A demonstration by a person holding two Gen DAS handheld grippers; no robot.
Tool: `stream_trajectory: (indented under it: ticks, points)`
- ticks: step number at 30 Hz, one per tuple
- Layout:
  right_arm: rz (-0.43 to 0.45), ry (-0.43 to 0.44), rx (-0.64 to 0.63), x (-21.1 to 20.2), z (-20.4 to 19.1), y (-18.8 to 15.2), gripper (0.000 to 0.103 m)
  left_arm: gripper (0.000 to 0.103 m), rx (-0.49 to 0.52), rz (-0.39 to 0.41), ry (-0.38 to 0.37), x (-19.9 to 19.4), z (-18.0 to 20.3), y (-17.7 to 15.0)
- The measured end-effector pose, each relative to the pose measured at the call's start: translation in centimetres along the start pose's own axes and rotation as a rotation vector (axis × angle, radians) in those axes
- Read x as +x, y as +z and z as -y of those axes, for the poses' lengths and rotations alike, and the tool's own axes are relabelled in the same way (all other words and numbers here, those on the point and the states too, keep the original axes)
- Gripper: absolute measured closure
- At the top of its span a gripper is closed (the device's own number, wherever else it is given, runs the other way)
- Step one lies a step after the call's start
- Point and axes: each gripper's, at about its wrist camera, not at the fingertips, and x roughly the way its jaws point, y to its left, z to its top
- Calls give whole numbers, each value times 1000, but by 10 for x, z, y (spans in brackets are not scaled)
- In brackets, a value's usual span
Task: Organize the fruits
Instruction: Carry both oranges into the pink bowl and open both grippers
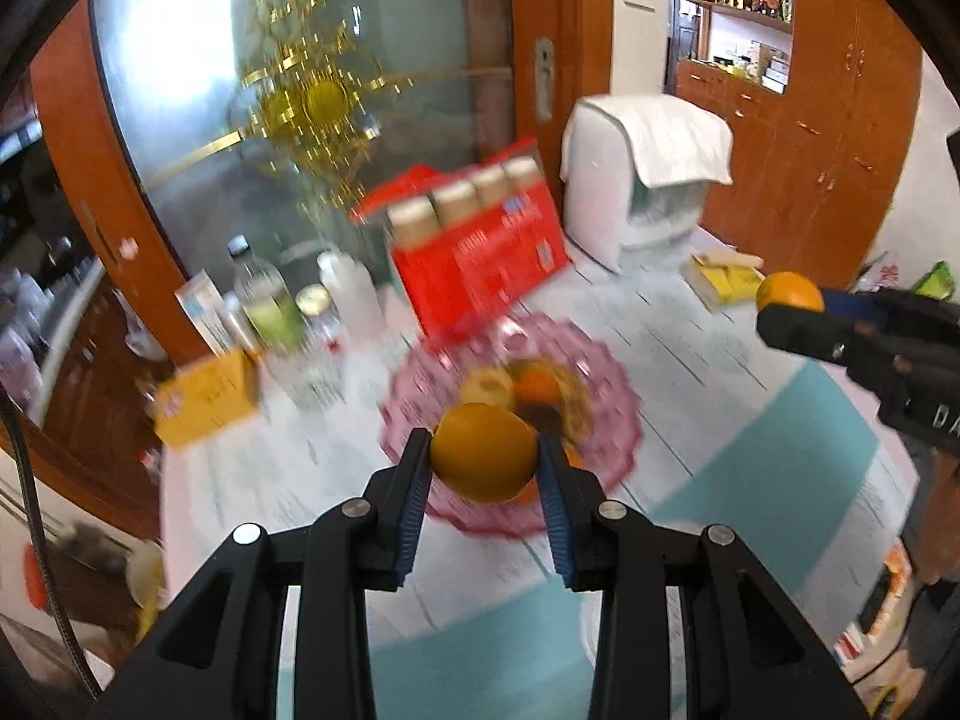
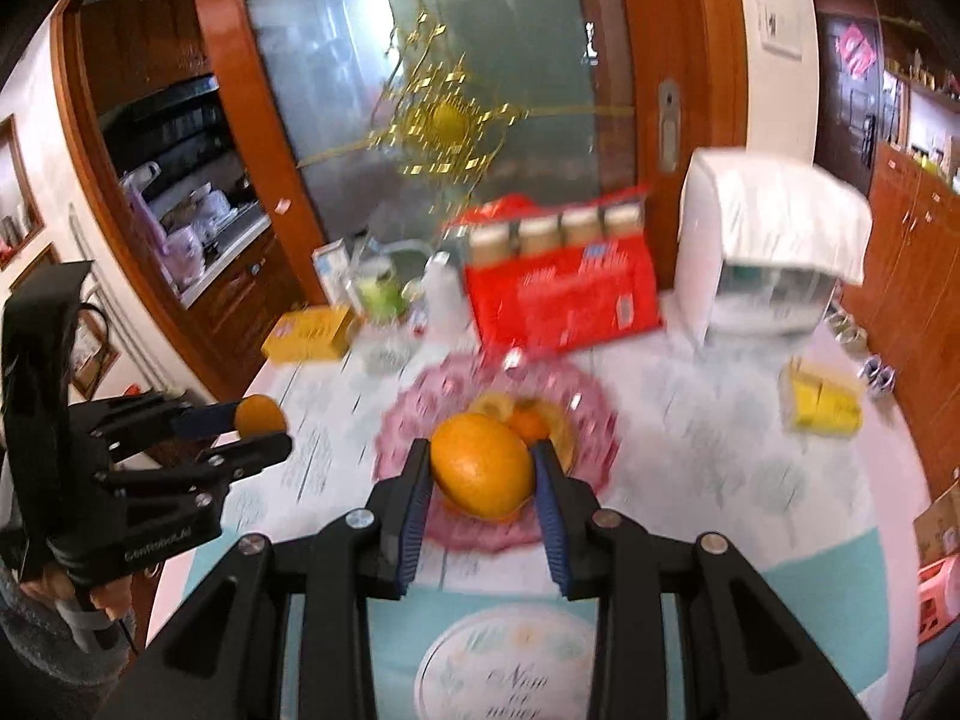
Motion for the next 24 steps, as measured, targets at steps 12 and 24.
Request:
stream_trajectory:
  ticks: [12, 24]
  points:
    - [-62, -38, 10, 99, 24, 30, 70, 70, -62, -73, 21, 112, -29, 39]
    - [-245, -7, 74, 217, 48, -19, 70, 70, -124, -244, -13, 243, -42, 0]
